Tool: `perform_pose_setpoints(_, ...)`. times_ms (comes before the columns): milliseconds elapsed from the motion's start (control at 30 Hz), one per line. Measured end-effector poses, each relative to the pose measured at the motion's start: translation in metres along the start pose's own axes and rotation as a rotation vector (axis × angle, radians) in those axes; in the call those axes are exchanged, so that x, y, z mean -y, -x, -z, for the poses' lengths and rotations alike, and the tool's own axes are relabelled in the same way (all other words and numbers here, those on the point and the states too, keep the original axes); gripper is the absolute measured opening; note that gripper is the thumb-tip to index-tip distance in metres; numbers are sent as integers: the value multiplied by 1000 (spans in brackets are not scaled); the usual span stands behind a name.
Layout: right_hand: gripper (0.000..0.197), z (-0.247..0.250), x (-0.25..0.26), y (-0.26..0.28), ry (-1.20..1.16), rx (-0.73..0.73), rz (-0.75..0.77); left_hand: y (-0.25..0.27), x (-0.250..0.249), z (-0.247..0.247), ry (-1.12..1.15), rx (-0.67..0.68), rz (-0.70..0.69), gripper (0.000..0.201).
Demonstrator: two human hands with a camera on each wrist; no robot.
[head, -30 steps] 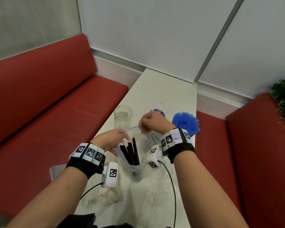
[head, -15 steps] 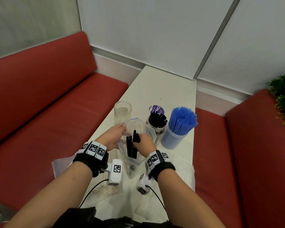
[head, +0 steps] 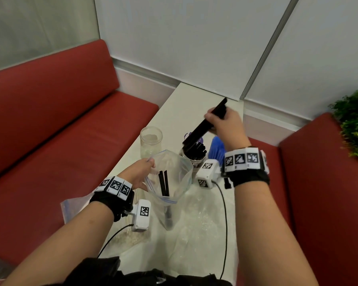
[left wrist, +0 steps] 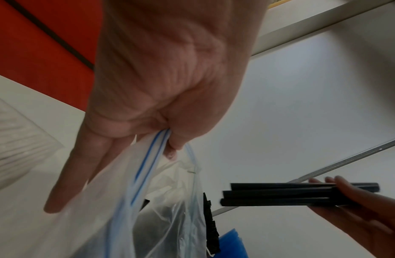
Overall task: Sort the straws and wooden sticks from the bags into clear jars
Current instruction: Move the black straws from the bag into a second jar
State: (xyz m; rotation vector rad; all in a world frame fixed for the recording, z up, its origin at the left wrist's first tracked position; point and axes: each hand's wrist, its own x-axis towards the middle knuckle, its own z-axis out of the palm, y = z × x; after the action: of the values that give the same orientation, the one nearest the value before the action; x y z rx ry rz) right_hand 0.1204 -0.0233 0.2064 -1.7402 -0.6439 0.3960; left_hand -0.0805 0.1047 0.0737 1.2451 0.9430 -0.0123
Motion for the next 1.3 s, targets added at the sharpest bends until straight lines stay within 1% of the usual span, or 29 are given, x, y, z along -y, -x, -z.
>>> perform_pose_setpoints(67,7,10,5,-12,35,-142,27,-2,0,0,2,11,2,23)
perform_pose_setpoints(100,8,10,3,-15,72,-187,26,-3,0,0,3,15,4,22)
perform_pose_setpoints(300,10,-4,-27,-15,176,-260,13,-8,-1,2,7,20,12,23)
perform_pose_setpoints(400,15,-4,-29,-17,173,-304,13,-12,-1,4,7,17,19,23)
perform_pose_setpoints(500,15,-3,-26,-19,154,-351,11,-14,-1,6,2,13,22,23)
perform_pose_setpoints(667,13,-9,-29,-15,183,-322,17,-18,-2,9,7,35,30,24)
perform_pose_setpoints(767,11,-9,-27,-15,156,-325,32,-20,-2,9,4,48,28,24)
perform_pose_setpoints(967,17,-9,-28,-10,196,-304,20,-22,-2,6,-4,55,33,24)
perform_pose_setpoints(1100,16,-6,-27,-11,173,-340,20,-23,-1,6,-11,66,32,24)
perform_pose_setpoints(1167,18,-6,-29,-10,183,-353,-5,-24,-1,6,-13,67,31,25)
perform_pose_setpoints(1300,23,-1,-33,-9,155,-433,-57,-22,0,9,-9,71,33,24)
